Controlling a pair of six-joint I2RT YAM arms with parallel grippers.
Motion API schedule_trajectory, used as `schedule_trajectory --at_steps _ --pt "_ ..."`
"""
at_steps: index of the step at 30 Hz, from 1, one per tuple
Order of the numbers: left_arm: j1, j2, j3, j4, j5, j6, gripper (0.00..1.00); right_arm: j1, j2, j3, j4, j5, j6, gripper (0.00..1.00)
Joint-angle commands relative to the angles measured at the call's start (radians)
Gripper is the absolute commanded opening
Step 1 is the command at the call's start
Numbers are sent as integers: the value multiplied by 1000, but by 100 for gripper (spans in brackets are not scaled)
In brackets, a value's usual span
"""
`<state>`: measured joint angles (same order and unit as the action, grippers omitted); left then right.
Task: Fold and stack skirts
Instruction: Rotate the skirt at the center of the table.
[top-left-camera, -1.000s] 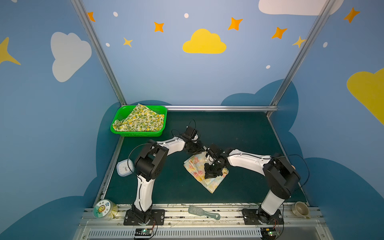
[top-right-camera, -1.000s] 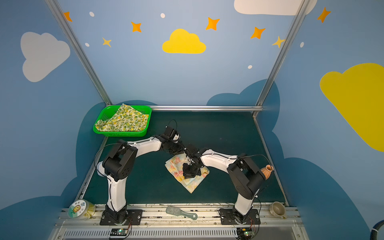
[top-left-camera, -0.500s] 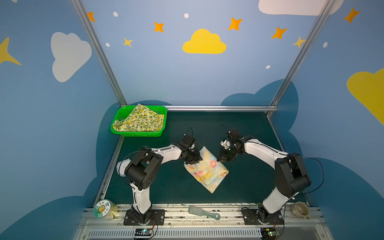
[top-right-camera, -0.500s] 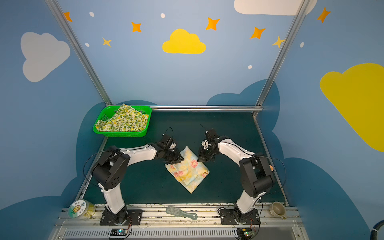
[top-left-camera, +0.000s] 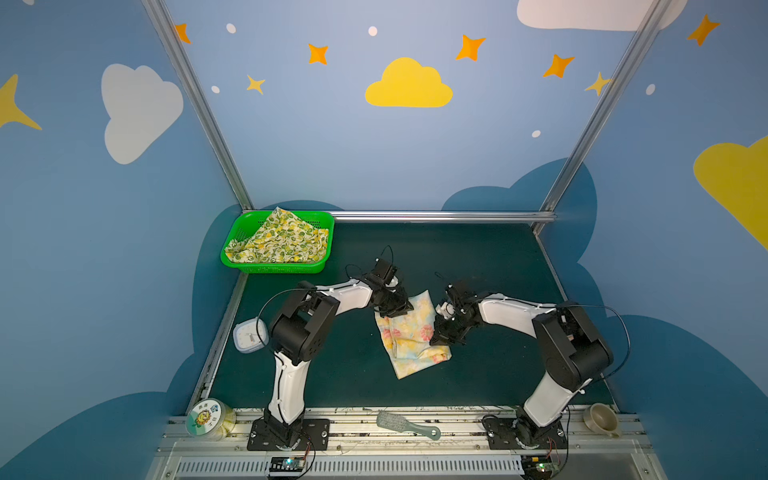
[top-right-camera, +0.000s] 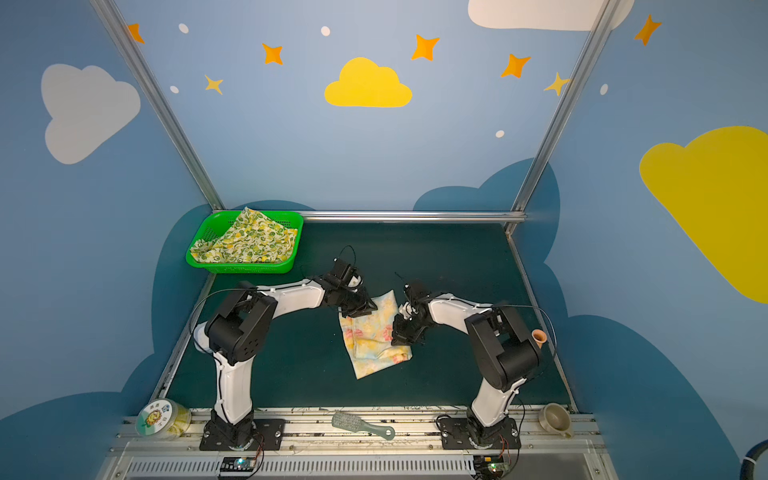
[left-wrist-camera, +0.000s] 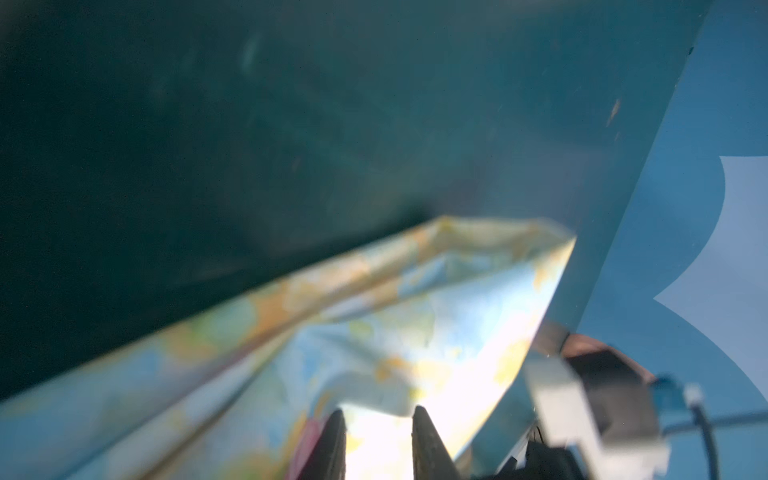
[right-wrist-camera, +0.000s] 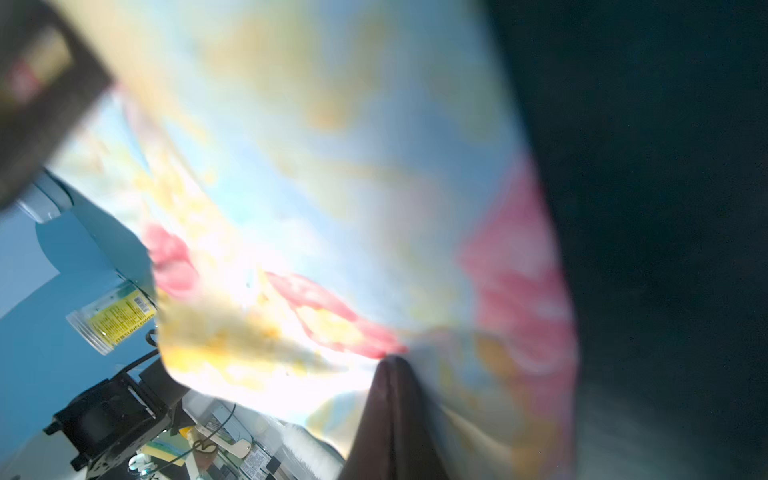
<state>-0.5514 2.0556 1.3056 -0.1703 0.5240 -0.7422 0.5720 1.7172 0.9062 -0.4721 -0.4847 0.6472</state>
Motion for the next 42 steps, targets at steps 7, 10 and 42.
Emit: schedule_trajectory --at_steps 7,10,42 --pt "25 -11 132 -66 -39 118 30 178 -82 71 -35 136 130 0" --pt "30 -116 63 -81 -18 107 32 135 -145 130 -86 119 76 0" --pt "-1 -291 -364 -147 -128 -16 39 -116 185 187 -14 -5 -82 13"
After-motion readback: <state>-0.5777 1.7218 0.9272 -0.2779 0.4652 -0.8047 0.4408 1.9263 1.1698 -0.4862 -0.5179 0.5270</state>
